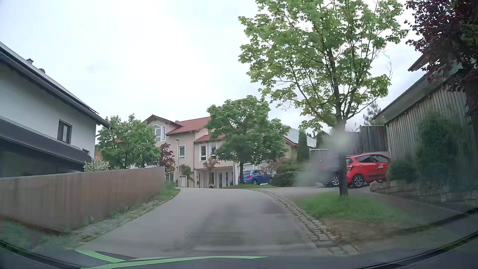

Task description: Follow the waypoints while adhering to traffic rules and regulations

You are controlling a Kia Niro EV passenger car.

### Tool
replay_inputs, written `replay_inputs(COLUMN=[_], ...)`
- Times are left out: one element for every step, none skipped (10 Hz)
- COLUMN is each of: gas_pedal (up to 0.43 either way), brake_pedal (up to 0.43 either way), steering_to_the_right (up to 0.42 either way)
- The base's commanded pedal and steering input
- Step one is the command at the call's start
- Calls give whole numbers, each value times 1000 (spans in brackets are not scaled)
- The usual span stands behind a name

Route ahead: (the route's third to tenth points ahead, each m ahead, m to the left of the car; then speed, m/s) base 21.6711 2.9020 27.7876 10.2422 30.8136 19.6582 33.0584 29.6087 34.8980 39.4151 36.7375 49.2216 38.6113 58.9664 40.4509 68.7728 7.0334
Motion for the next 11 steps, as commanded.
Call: replay_inputs(gas_pedal=[280,268,268,268,268,268,260,260,260,260,260], brake_pedal=[0,0,0,0,0,0,0,0,0,0,0], steering_to_the_right=[37,29,18,6,-3,-7,-12,-15,-19,-28,-39])
